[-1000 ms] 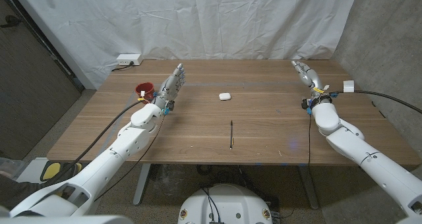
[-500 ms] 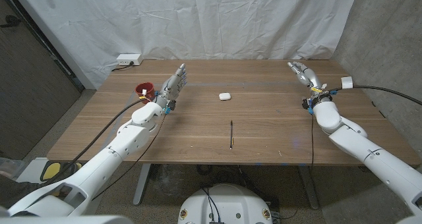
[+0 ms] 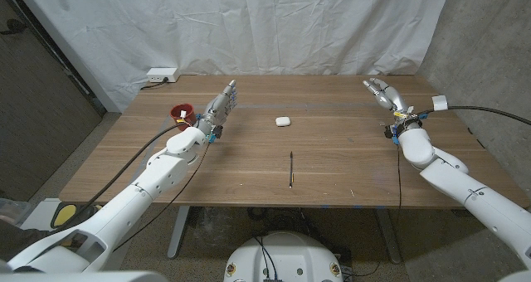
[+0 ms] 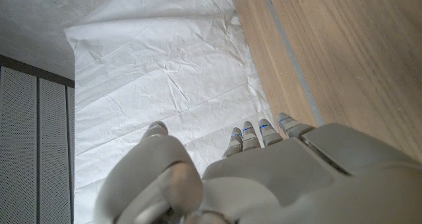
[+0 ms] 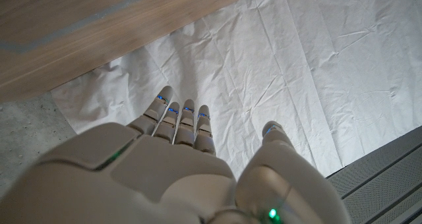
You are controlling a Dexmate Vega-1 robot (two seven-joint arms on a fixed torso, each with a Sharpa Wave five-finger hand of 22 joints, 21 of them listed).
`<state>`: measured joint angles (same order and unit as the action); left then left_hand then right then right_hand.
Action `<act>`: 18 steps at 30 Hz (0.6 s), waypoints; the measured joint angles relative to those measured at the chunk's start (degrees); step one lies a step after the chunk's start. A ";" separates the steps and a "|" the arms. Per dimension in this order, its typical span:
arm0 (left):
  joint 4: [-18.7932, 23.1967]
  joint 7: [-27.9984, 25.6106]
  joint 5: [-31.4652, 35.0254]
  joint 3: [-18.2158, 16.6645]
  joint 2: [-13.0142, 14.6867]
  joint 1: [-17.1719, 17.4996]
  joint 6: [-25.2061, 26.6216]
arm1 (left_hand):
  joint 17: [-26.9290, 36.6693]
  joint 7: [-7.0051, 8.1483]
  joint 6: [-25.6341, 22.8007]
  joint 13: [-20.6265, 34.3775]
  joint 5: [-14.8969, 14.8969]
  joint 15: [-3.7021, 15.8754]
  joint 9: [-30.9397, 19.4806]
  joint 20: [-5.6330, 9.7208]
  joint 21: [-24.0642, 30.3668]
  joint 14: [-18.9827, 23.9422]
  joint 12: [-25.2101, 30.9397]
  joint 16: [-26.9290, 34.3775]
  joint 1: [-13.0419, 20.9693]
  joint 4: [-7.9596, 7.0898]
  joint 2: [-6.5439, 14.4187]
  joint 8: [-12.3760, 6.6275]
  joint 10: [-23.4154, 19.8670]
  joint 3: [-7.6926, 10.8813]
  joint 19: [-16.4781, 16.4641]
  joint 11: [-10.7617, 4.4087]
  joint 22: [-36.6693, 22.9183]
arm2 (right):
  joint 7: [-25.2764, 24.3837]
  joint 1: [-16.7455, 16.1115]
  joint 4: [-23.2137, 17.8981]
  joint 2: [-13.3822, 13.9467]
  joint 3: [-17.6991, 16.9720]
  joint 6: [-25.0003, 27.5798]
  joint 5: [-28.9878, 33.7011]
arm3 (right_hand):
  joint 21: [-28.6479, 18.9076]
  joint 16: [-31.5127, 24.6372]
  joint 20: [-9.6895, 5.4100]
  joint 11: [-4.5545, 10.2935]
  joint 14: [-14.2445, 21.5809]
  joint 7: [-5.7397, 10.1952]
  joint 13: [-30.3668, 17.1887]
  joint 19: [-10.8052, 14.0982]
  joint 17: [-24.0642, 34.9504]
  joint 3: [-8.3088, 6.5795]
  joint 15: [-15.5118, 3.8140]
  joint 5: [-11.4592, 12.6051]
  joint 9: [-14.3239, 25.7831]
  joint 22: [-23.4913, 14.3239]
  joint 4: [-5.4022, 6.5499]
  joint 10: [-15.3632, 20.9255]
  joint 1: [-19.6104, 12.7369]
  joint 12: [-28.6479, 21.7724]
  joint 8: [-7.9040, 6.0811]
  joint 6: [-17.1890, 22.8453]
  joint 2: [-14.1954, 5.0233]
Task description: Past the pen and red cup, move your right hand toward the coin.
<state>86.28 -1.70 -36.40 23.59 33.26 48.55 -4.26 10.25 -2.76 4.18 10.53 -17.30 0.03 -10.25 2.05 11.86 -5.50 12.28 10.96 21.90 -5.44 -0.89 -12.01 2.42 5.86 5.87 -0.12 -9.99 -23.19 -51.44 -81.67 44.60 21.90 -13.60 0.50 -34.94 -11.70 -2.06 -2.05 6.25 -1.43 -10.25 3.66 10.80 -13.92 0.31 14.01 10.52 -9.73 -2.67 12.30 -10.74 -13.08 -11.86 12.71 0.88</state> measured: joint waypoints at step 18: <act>0.08 0.14 0.34 0.60 -0.33 -0.48 0.48 | 0.00 0.00 0.00 0.00 0.00 0.00 0.00 0.00 -0.22 0.00 -0.20 0.00 0.23 0.00 0.23 0.48 0.00 0.00 0.00 0.00 -0.29 | -2.12 0.38 0.34 2.28 1.18 2.00 5.70 | 0.44 0.00 0.00 0.51 0.62 0.71 -0.30 0.40 0.00 -0.19 -0.62 0.19 0.29 0.00 -0.18 0.52 -0.30 0.00 0.00 0.71 -0.30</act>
<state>86.36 -1.56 -36.06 24.19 32.94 48.07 -3.78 10.25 -2.76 4.18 10.53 -17.30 0.03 -10.25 2.05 11.64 -5.50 12.07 10.96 22.12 -5.44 -0.66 -11.53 2.42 5.86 5.87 -0.12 -10.28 -25.31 -51.06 -81.33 46.87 23.08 -11.60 6.20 -34.49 -11.70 -2.05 -1.54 6.87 -0.72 -10.55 4.06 10.80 -14.10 -0.30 14.20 10.81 -9.73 -2.85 12.82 -11.04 -13.08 -11.85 13.42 0.58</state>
